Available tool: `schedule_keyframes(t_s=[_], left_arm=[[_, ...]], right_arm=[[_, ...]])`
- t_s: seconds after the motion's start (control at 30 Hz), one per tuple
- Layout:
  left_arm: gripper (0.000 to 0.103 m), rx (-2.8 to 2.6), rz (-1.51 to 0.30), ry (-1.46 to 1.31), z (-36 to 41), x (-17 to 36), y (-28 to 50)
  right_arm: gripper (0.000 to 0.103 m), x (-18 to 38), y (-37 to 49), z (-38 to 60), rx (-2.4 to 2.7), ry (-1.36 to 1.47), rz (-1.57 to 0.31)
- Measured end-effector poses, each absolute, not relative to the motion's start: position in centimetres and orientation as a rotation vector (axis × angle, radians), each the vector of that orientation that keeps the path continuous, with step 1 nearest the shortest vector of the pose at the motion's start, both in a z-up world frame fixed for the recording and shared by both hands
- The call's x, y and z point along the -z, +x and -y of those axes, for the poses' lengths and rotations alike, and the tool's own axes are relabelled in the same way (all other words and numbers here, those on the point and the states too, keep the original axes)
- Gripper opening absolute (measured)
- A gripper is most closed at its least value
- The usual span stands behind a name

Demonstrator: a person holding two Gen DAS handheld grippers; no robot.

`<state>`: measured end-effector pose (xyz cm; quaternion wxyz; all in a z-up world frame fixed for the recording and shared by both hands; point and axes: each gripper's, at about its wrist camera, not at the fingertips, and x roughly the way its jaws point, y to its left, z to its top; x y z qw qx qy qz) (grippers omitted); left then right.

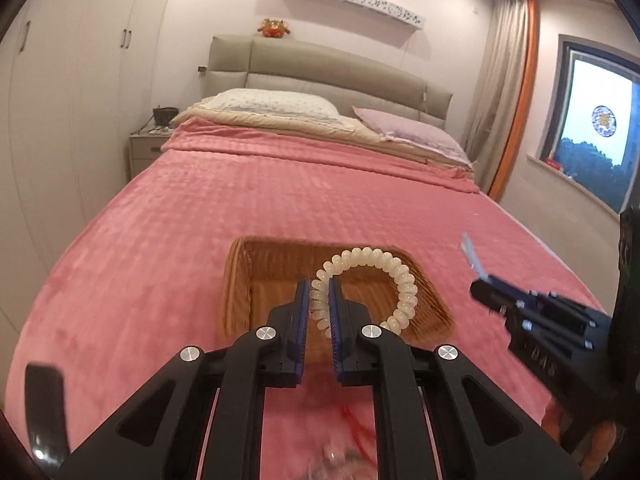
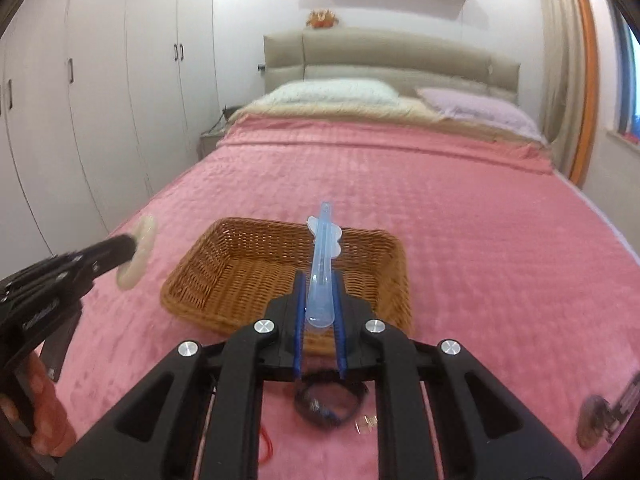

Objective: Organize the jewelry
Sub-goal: 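Carry both items into the wicker basket and open both tools, then grasp the silver hair clip with left tool while right tool grasps purple coil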

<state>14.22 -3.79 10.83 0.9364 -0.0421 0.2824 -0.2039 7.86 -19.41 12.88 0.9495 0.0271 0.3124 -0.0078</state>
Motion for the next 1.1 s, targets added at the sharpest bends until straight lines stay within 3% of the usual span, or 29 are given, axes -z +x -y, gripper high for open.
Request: schedule_keyframes(t_s=[0.27,0.5,0.53,0.63,0.73,0.77,0.97,1.1], left_arm=[[0.008,0.461,-0.779,-0.079,7.3,-4.5,23.7],[0.009,0.426,-0.847,-0.016,8.8,-1.5,25.3],[0.012,0.427,-0.846,-0.022,8.6,-1.5,25.2],[0.049,0.452,-0.811,-0.056,7.7,-2.5,24.2],[0.053,0.477,-0.752,-0.069,6.6,-4.8,21.6],[0.057,0.484,-0.733,-0.075,6.4,-5.6,20.7],[0.092,0.51,-0.546,-0.105,2.7,-11.9,12.8],[0.095,0.483,-0.455,-0.116,0.2,-14.7,7.2]], right_arm=[[0.011,-5.7,16.9,21.0,-0.051,0.134,-0.851],[0.011,-2.2,18.2,22.6,-0.047,0.206,-0.917],[0.012,-2.2,18.1,22.6,-0.047,0.209,-0.912],[0.02,-3.4,17.3,22.8,-0.041,0.212,-0.885],[0.047,-5.5,15.5,22.7,-0.045,0.208,-0.83],[0.05,-6.6,14.5,22.7,-0.044,0.211,-0.802],[0.054,-12.4,8.3,22.1,-0.07,0.191,-0.672],[0.062,-14.7,2.6,21.1,-0.081,0.158,-0.579]])
